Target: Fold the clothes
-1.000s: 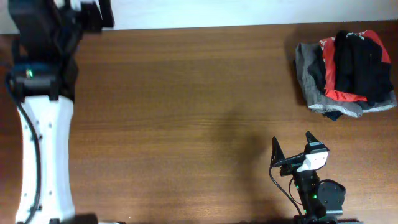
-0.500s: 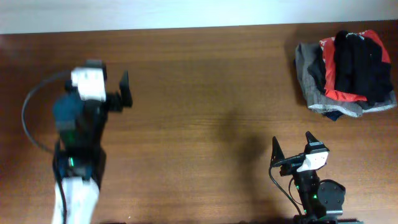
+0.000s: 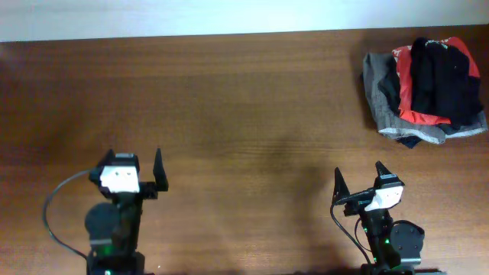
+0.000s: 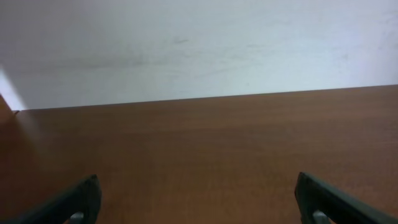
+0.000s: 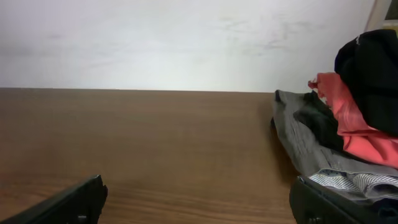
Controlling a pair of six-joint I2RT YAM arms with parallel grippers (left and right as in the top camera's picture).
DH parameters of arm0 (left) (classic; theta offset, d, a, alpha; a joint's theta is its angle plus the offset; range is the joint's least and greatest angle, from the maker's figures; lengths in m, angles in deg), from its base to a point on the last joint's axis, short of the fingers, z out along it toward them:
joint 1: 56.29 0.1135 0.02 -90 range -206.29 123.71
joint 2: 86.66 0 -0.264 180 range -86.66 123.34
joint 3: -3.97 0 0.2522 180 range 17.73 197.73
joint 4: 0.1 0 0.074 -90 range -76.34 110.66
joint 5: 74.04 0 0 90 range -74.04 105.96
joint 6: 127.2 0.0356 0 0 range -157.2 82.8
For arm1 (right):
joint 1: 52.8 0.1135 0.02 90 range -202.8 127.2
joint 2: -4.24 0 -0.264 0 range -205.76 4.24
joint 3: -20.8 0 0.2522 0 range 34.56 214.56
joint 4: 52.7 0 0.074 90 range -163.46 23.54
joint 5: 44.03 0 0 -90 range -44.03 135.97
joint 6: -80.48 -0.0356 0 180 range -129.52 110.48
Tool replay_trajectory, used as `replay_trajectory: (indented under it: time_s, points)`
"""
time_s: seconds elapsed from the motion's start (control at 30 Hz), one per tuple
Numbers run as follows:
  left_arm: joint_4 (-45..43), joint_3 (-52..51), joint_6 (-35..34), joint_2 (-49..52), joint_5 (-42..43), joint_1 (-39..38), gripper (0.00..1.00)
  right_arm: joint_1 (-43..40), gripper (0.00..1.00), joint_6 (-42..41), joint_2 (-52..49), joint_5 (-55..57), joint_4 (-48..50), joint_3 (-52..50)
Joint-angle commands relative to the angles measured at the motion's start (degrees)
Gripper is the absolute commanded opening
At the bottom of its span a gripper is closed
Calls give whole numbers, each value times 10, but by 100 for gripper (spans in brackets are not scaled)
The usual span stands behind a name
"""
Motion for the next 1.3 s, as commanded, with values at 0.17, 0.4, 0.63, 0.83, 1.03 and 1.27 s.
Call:
replay_trajectory:
  time_s: [0.17, 0.4, 0.63, 0.83, 1.03, 1.27]
  points:
    - [-42, -102, -10, -92, -4, 23, 99, -4, 99, -7, 6, -5, -3, -3]
    - [-32, -127, -10, -141, 0, 24, 99, -4, 99, -7, 6, -5, -3, -3]
    - [101, -127, -10, -207, -6, 24, 99, -4, 99, -7, 6, -5, -3, -3]
    - [143, -127, -10, -260, -10, 26, 99, -4, 99, -7, 6, -5, -3, -3]
    - [142, -127, -10, -293, -10, 26, 99, -4, 98, -7, 6, -5, -3, -3]
    - [143, -127, -10, -293, -10, 26, 99, -4, 99, -7, 6, -5, -3, -3]
